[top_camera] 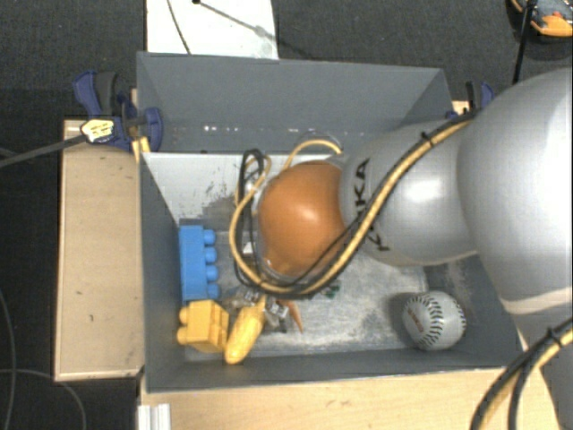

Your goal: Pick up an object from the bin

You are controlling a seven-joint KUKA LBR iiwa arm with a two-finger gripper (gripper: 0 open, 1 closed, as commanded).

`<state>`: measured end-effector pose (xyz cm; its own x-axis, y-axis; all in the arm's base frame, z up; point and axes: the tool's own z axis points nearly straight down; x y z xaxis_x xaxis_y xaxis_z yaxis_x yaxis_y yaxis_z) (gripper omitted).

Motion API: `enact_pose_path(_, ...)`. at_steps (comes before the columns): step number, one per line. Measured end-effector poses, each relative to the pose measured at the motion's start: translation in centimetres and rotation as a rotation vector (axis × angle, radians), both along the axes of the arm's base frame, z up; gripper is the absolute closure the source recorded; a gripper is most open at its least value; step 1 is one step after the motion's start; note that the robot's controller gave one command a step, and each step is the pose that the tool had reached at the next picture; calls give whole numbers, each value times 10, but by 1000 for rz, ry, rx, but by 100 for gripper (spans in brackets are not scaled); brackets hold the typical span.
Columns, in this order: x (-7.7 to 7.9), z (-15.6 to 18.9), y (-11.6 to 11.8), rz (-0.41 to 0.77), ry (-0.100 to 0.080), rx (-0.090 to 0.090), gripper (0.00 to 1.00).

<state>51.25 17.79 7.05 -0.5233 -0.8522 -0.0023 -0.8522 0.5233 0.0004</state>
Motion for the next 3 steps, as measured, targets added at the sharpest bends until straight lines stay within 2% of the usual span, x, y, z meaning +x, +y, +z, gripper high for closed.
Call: enact_pose_path(3,0,23,0,-4,-2,0,100)
